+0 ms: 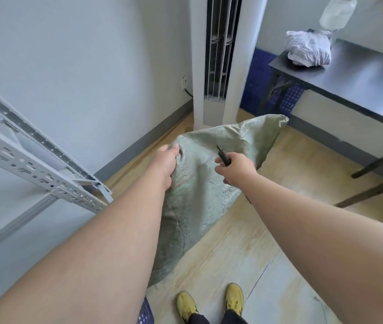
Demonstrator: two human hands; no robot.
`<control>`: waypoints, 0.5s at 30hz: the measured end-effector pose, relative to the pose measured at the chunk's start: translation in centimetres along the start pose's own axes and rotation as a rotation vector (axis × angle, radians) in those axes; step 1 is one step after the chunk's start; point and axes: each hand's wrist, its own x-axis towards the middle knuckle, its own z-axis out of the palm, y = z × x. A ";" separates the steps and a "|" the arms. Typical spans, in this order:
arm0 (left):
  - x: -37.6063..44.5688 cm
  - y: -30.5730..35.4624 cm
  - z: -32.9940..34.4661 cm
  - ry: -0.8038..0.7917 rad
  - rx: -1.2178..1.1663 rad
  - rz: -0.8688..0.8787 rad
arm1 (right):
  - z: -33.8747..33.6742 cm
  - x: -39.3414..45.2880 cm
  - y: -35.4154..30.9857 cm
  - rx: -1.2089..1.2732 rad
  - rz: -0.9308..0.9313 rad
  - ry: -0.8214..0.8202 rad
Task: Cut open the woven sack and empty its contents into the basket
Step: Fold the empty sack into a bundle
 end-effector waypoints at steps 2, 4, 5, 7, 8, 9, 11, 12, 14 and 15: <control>1.5 -0.5 -0.1 0.027 -0.052 -0.024 | 0.4 -0.7 2.0 0.096 0.150 -0.011; 0.8 0.5 0.0 0.072 -0.125 -0.046 | 0.9 -1.4 4.1 0.161 0.291 -0.060; 0.4 1.0 0.0 0.097 -0.173 -0.052 | 1.1 -1.7 5.0 0.176 0.347 -0.088; 0.2 1.7 0.1 0.128 -0.294 -0.066 | 1.6 -2.4 6.4 0.202 0.435 -0.136; 0.3 1.9 0.1 0.150 -0.369 -0.075 | 1.9 -2.6 6.8 0.208 0.464 -0.160; 0.3 2.2 0.0 0.175 -0.441 -0.083 | 2.1 -2.9 7.0 0.209 0.480 -0.186; 0.3 2.9 -0.2 0.221 -0.576 -0.091 | 2.6 -3.3 7.0 0.211 0.487 -0.239; 0.2 3.2 -0.2 0.232 -0.629 -0.093 | 2.9 -3.4 6.8 0.214 0.488 -0.262; 0.2 3.6 -0.5 0.249 -0.714 -0.080 | 3.3 -3.4 6.5 0.260 0.526 -0.309; 0.1 3.8 -0.7 0.266 -0.748 -0.075 | 3.6 -3.3 6.3 0.332 0.573 -0.339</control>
